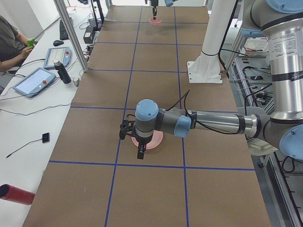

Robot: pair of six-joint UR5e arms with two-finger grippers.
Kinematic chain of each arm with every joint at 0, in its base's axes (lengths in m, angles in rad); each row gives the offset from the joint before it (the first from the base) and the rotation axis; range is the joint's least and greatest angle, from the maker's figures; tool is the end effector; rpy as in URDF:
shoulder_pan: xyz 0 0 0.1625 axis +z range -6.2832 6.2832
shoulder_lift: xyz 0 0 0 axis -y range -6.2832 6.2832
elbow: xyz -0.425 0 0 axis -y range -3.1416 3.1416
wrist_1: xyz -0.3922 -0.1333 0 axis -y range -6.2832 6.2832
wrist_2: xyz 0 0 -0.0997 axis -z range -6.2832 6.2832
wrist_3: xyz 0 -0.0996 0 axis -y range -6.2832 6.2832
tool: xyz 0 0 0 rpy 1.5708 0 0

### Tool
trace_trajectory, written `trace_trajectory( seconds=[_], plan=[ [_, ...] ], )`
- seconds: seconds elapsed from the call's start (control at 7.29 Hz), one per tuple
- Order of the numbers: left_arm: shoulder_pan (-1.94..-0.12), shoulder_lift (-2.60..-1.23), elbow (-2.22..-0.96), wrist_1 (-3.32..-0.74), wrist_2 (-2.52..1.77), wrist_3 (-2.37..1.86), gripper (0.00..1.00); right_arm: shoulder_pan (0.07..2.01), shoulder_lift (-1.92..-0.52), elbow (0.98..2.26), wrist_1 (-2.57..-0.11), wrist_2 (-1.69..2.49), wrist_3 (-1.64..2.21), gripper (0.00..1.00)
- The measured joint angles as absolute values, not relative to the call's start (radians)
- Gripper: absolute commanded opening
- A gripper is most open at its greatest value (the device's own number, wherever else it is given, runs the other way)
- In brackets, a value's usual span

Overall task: Move apple from plate to bowl
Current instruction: 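Lower the right gripper onto the rim of the pink bowl and grasp it, then slide the pink bowl with the right gripper toward the table center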

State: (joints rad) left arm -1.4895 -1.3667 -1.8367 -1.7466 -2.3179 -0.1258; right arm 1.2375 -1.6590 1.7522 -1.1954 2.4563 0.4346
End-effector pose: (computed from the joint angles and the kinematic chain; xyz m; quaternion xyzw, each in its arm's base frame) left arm -0.0313 -0.4234 0.6020 0.0723 0.3718 0.0227 0.9252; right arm -0.1008 -0.4630 0.5606 0.0384 -0.4650 -0.0548 0.8828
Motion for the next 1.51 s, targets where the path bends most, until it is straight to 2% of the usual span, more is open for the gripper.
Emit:
trace_trajectory(
  seconds=[0.27,0.55,0.96,1.24,1.51],
  plan=[
    [-1.488,-1.37,-1.836,-1.749,-2.318,-0.127,0.98,1.14,-1.436,1.74,-1.288,2.44,0.676,0.0],
    [-1.487,-1.378,-1.834,-1.751,-2.318,-0.127,0.98,0.962,-1.203,1.679,-1.302,2.305,1.004,0.0],
    [-1.485,-1.382,-1.832,-1.771,-2.317,-0.126,0.98,0.795,-0.861,1.413,-1.294,2.156,1.359,0.0],
    [-1.485,-1.377,-1.832,-1.783,-2.318,-0.128,0.98,0.748,-0.73,1.264,-1.291,2.105,1.412,0.0],
    [-1.485,-1.374,-1.831,-1.784,-2.318,-0.128,0.98,0.691,-0.695,1.231,-1.286,2.056,1.469,0.0]
  ],
)
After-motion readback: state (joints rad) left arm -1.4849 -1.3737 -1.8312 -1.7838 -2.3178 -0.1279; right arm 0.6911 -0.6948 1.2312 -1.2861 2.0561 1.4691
